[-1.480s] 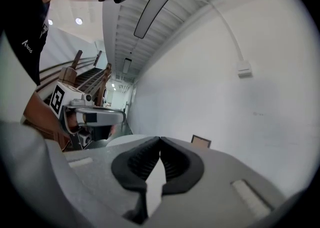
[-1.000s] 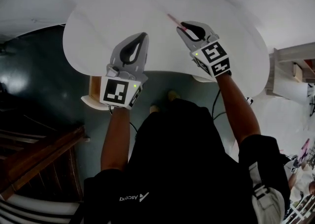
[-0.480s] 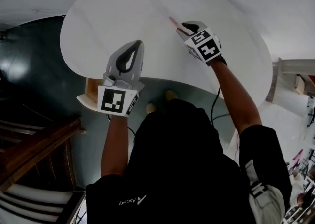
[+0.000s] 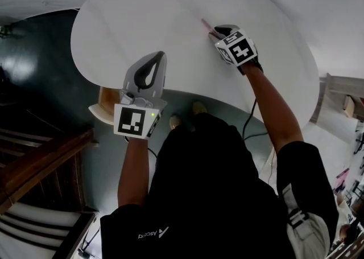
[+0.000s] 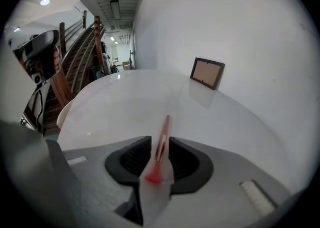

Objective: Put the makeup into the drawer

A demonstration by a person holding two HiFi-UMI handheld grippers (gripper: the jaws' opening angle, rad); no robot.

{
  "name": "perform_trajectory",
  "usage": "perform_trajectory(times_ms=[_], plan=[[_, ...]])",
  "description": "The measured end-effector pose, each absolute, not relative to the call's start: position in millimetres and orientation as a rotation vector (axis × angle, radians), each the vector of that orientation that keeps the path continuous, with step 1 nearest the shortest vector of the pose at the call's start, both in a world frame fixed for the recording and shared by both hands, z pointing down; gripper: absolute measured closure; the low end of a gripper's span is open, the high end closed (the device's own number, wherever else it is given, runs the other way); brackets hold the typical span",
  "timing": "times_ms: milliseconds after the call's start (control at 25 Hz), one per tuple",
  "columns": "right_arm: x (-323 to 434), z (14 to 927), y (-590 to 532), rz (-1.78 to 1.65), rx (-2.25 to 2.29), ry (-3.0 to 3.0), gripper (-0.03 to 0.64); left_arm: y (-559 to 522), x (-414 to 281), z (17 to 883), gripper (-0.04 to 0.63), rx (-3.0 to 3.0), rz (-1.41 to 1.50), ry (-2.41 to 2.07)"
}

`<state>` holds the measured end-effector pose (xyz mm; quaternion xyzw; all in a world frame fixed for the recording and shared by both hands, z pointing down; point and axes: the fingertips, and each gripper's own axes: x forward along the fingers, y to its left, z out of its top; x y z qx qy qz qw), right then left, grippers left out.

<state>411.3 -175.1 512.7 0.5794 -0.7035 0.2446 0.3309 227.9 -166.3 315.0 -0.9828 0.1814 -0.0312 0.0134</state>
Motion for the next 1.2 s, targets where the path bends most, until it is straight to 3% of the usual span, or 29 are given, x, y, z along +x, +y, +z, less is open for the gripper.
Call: perform_trajectory(times_ms=[400, 680, 1200], plan=[[417.9, 517.9, -174.9, 0.72, 1.545, -1.869, 0.561, -162.7, 226.9, 321.1, 0.586, -3.058, -0.136, 0.608], [419.7, 513.3, -172.4, 0.68, 1.569, -1.884, 0.566, -157.4, 227.2, 319.0, 0.586, -3.043, -0.15, 0.638], [375.4, 405.7, -145.0, 0.391, 1.698, -2.165, 0.566, -142.0, 217.3, 310.2, 0.586, -3.003, -0.137, 0.772]])
